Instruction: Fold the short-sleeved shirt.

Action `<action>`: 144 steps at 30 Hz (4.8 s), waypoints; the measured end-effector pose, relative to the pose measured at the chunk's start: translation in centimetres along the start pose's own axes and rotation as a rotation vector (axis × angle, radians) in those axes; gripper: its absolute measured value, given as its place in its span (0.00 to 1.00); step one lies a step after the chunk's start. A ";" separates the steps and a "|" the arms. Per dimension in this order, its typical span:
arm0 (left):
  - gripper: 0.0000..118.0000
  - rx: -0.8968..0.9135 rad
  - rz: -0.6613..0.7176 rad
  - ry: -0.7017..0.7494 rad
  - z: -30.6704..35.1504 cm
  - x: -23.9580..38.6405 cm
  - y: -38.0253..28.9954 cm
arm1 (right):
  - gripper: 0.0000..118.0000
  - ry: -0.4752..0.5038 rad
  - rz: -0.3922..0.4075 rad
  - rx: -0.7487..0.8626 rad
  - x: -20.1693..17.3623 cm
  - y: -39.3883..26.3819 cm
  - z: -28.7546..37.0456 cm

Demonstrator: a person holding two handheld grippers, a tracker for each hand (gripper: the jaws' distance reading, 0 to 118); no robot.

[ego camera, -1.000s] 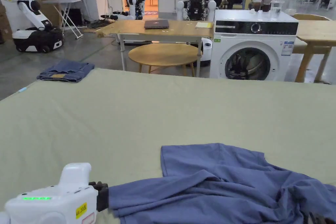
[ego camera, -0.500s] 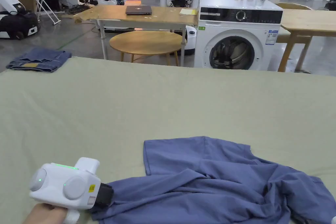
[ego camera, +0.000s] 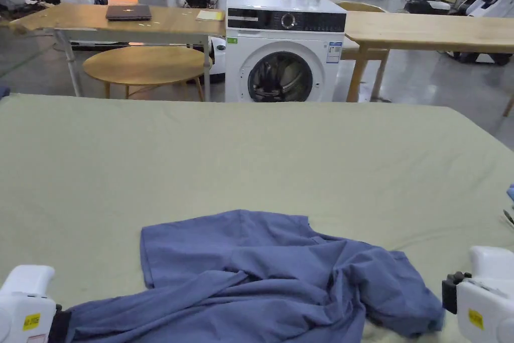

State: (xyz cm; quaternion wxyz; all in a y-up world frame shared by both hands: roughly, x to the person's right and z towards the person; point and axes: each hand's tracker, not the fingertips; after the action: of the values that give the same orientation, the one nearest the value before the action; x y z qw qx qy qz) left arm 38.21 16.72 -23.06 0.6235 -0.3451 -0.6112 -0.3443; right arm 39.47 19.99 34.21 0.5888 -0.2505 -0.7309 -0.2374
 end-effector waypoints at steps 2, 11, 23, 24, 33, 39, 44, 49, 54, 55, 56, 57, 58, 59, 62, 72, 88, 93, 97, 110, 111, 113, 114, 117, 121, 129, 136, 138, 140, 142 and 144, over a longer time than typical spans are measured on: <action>0.02 0.000 0.003 -0.001 0.0 0.2 -0.1 | 0.00 0.017 -0.036 -0.063 0.8 1.7 -2.6; 0.02 -0.014 0.038 -0.017 -0.7 -0.2 0.2 | 1.00 0.152 -0.022 -0.283 -0.2 3.2 -9.8; 0.02 0.031 0.027 0.008 2.5 -0.6 1.2 | 0.00 0.137 0.099 -0.223 -0.7 4.6 -5.2; 0.02 0.071 0.036 0.013 3.8 -1.0 1.5 | 0.00 0.131 0.095 -0.179 -0.2 5.4 -4.1; 0.02 0.329 0.068 0.077 16.6 -4.5 6.0 | 0.00 0.132 0.120 0.124 1.6 12.0 8.6; 0.02 0.445 0.081 0.128 23.5 -6.2 9.6 | 0.00 0.149 0.129 0.245 1.0 17.1 15.2; 0.02 0.518 0.103 0.151 27.3 -6.4 13.5 | 0.00 0.115 0.129 0.320 0.3 21.8 18.0; 0.02 0.581 0.114 0.169 29.8 -6.0 18.0 | 0.00 0.100 0.097 0.374 0.0 26.7 18.9; 0.02 0.611 0.104 0.231 29.8 -5.1 22.8 | 0.00 0.079 0.058 0.400 -0.4 31.5 17.8; 0.02 0.617 0.099 0.241 29.5 -4.8 23.7 | 0.00 0.076 0.052 0.404 -0.6 32.4 17.4; 0.02 0.617 0.101 0.243 29.2 -4.6 24.6 | 0.00 0.068 0.046 0.405 -0.8 33.2 16.8; 0.02 0.618 0.104 0.250 28.9 -4.5 25.5 | 0.00 0.067 0.042 0.405 -1.0 33.8 16.2; 0.02 0.621 0.098 0.263 28.5 -4.3 26.4 | 0.00 0.061 0.033 0.409 -1.2 34.5 15.7; 0.02 0.627 0.093 0.277 27.9 -3.9 27.3 | 0.00 0.056 0.030 0.412 -1.4 35.3 15.0; 0.02 0.635 0.103 0.308 26.1 -3.6 29.9 | 0.00 0.035 0.039 0.415 -2.4 37.0 12.6; 0.02 0.628 0.086 0.391 17.0 -1.5 33.5 | 0.00 -0.010 0.044 0.339 -4.9 37.2 2.0; 0.01 0.333 0.011 0.248 4.9 -0.1 16.5 | 0.00 0.068 0.031 0.074 -1.4 16.3 -3.2; 0.01 0.303 0.020 0.174 7.6 -0.3 8.2 | 0.00 0.116 -0.006 0.071 2.2 9.0 2.2; 0.01 0.269 0.036 0.133 9.8 -1.1 1.3 | 0.00 0.136 -0.030 0.052 4.6 3.0 6.6; 0.01 0.115 0.132 0.010 7.5 -3.8 -9.5 | 0.01 0.093 -0.039 -0.146 6.7 -10.8 5.9; 0.02 0.116 0.135 0.004 7.5 -3.6 -9.6 | 0.01 0.093 -0.040 -0.148 6.7 -10.9 5.6; 0.02 0.127 0.142 -0.023 7.8 -4.0 -9.4 | 0.06 0.094 -0.047 -0.149 6.6 -10.8 5.8; 0.05 0.144 0.147 -0.040 8.1 -4.1 -9.4 | 0.21 0.092 -0.054 -0.139 6.6 -10.5 6.0; 0.92 0.170 0.114 -0.018 9.2 -3.7 -9.0 | 1.00 0.068 -0.036 -0.067 5.6 -9.9 7.2; 0.97 0.258 0.155 0.040 11.1 -3.2 -9.0 | 1.00 0.081 -0.015 0.052 3.2 -8.9 9.5; 0.00 0.322 0.236 0.051 13.0 -2.1 -13.3 | 0.00 0.158 0.022 0.133 -3.6 -10.9 13.2; 0.00 0.262 0.234 0.066 12.4 -3.3 -16.2 | 0.00 0.202 0.068 0.157 -8.3 -13.5 15.5; 0.00 0.238 0.240 0.052 11.6 -3.9 -16.1 | 0.00 0.217 0.077 0.150 -8.6 -13.3 15.4; 0.00 0.227 0.245 0.010 10.9 -4.6 -15.5 | 0.00 0.235 0.076 0.134 -9.2 -13.4 15.2; 0.16 0.202 0.239 -0.008 10.2 -4.9 -14.6 | 0.00 0.246 0.078 0.124 -9.4 -13.4 14.9; 0.80 0.198 0.214 0.027 9.1 -4.8 -13.7 | 0.00 0.249 0.082 0.117 -9.8 -13.7 14.8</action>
State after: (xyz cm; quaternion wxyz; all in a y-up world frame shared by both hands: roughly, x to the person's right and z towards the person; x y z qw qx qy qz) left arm 21.73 17.34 -27.62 0.6959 -0.3404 -0.5934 -0.2186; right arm 21.47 18.23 21.05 0.6976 -0.2140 -0.6540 -0.1995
